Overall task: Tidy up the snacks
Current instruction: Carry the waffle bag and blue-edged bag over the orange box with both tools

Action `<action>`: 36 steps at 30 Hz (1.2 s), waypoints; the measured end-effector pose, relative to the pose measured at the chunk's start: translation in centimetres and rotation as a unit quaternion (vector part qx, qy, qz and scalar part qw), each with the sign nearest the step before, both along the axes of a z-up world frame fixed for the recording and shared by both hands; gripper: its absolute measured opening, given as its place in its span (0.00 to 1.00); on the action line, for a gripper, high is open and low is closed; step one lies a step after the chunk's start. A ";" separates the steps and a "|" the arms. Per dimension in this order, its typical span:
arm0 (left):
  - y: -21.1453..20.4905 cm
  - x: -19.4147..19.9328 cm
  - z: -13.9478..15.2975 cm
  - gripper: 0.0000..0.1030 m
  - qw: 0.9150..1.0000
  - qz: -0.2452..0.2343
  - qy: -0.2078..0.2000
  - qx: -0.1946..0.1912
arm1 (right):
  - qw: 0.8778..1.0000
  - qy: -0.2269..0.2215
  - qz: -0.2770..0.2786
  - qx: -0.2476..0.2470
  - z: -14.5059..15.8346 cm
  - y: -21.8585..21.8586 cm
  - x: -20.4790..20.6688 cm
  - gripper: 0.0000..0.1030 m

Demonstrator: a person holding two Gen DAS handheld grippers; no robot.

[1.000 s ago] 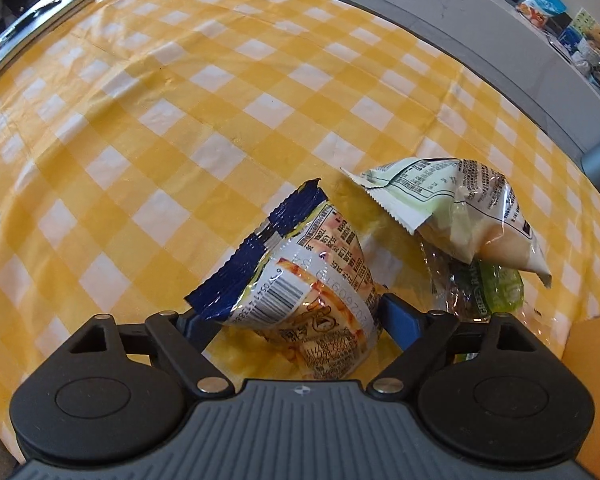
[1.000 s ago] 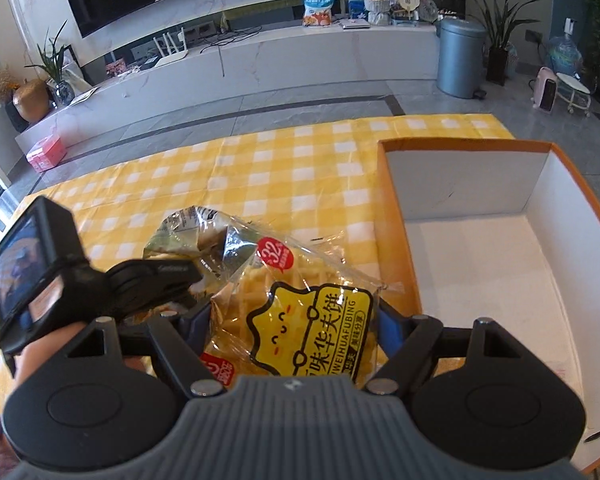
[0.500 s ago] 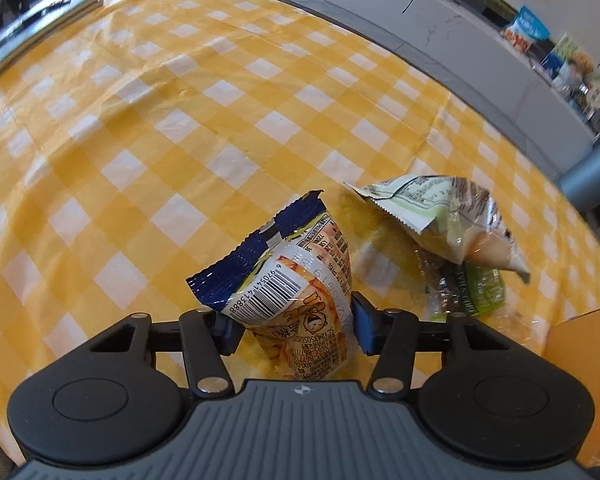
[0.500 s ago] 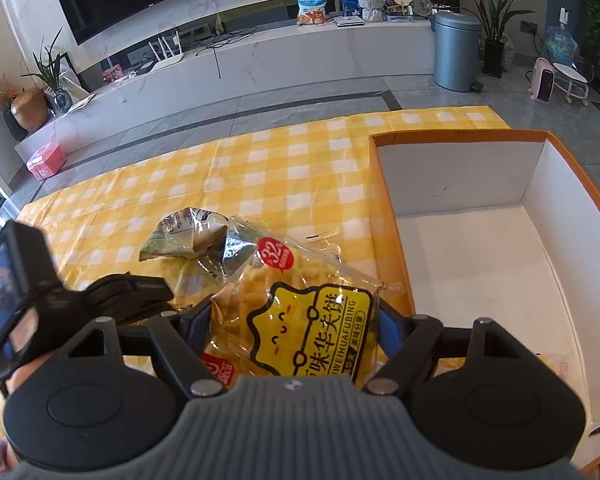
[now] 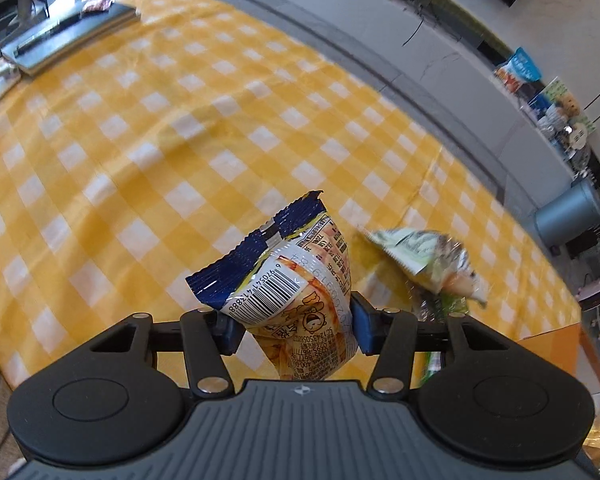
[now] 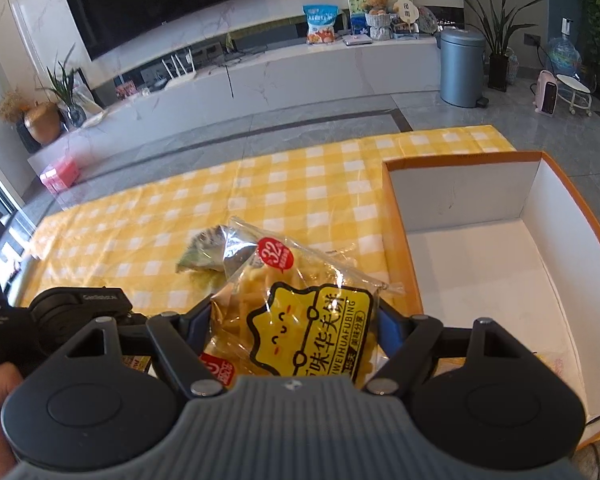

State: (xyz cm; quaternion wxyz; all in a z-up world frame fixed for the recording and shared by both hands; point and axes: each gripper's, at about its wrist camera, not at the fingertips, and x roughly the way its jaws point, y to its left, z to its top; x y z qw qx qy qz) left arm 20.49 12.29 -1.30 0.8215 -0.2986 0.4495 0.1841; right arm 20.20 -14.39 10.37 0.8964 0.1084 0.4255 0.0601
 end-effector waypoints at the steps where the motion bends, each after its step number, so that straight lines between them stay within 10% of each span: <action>1: 0.1 -0.3 0.8 0.58 1.000 -0.001 -0.012 0.000 | 1.000 -0.003 0.005 0.007 0.3 0.0 -0.2 0.74; 13: -4.1 -2.6 9.1 0.58 0.986 -0.098 -0.126 -0.036 | 0.998 -0.043 -0.012 0.033 3.9 -3.5 -3.5 0.74; 24: -11.1 0.2 9.6 0.58 0.954 -0.269 -0.106 -0.079 | 0.996 -0.039 -0.049 -0.061 4.7 -14.0 -3.5 0.74; 36: -15.0 0.6 9.0 0.58 0.928 -0.354 -0.088 -0.074 | 0.979 0.117 0.044 -0.161 -3.4 -19.2 -0.3 0.75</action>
